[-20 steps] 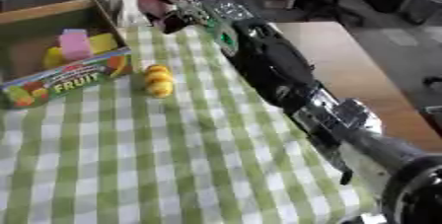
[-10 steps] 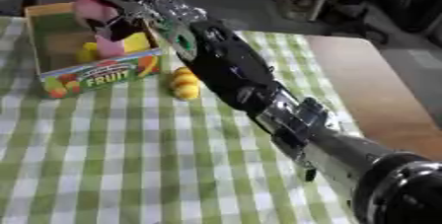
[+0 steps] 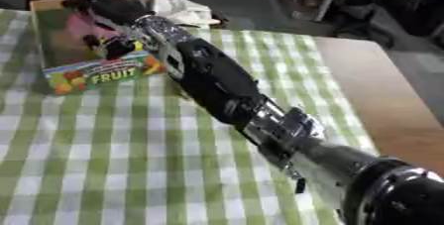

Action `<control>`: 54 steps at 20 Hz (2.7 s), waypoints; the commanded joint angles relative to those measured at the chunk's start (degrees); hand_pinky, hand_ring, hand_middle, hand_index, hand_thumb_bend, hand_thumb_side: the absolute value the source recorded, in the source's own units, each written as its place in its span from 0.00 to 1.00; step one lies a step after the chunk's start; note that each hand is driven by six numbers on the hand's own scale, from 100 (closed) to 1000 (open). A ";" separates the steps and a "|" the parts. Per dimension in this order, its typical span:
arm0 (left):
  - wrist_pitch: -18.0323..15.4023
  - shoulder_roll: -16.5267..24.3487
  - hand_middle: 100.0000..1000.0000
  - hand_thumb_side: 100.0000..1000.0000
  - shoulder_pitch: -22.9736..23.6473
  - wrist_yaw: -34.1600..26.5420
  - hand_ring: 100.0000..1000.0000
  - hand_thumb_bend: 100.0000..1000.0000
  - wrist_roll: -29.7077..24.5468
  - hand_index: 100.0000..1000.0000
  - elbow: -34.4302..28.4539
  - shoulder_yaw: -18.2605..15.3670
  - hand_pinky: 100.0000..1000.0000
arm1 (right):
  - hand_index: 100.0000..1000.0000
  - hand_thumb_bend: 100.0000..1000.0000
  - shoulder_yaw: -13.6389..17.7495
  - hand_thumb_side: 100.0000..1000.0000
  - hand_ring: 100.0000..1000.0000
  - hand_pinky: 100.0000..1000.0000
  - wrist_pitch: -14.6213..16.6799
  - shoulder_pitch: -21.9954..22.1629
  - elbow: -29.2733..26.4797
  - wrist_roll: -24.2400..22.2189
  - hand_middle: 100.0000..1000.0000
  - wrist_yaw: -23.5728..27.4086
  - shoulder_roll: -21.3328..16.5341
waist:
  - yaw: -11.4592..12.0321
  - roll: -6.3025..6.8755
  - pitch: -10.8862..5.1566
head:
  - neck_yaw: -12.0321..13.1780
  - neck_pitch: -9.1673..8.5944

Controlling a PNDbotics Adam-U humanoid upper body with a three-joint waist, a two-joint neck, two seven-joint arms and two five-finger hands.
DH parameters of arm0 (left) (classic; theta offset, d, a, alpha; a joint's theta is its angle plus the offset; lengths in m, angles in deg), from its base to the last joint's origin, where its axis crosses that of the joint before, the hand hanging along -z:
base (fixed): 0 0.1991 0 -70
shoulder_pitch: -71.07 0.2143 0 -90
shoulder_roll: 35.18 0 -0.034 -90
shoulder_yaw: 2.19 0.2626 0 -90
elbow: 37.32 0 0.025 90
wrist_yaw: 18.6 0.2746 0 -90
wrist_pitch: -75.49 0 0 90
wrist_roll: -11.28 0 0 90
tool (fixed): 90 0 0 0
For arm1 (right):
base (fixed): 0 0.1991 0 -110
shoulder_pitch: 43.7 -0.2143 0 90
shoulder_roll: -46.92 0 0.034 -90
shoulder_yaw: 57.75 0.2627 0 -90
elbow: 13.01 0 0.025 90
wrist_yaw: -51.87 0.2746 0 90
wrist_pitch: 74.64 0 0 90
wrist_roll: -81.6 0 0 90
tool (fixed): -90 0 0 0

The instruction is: Pick up objects on the table and place them in the box.

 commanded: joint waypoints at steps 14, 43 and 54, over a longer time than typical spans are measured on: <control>0.86 1.15 0.51 0.70 2.74 2.67 0.60 0.00 4.56 0.78 -1.20 -4.47 0.57 | 1.00 0.00 3.12 0.02 0.88 0.85 -6.42 12.25 -30.20 -4.30 1.00 15.17 -11.22 | -9.42 2.14 -1.95 | 3.66 -0.40; 0.54 1.06 0.51 0.70 4.64 3.10 0.60 0.00 5.42 0.78 -1.20 -4.84 0.56 | 0.98 0.11 1.34 0.20 0.73 0.74 -1.27 12.77 -0.21 -15.91 0.51 -12.09 -4.78 | -10.21 4.44 -2.56 | 2.63 0.02; 0.72 1.18 0.51 0.70 4.53 3.07 0.60 0.00 5.58 0.78 -1.20 -4.92 0.56 | 0.87 0.00 2.73 0.02 0.51 0.67 -7.03 10.73 -14.03 -4.23 0.19 -0.38 -10.18 | -10.23 4.02 -2.91 | 3.07 -0.25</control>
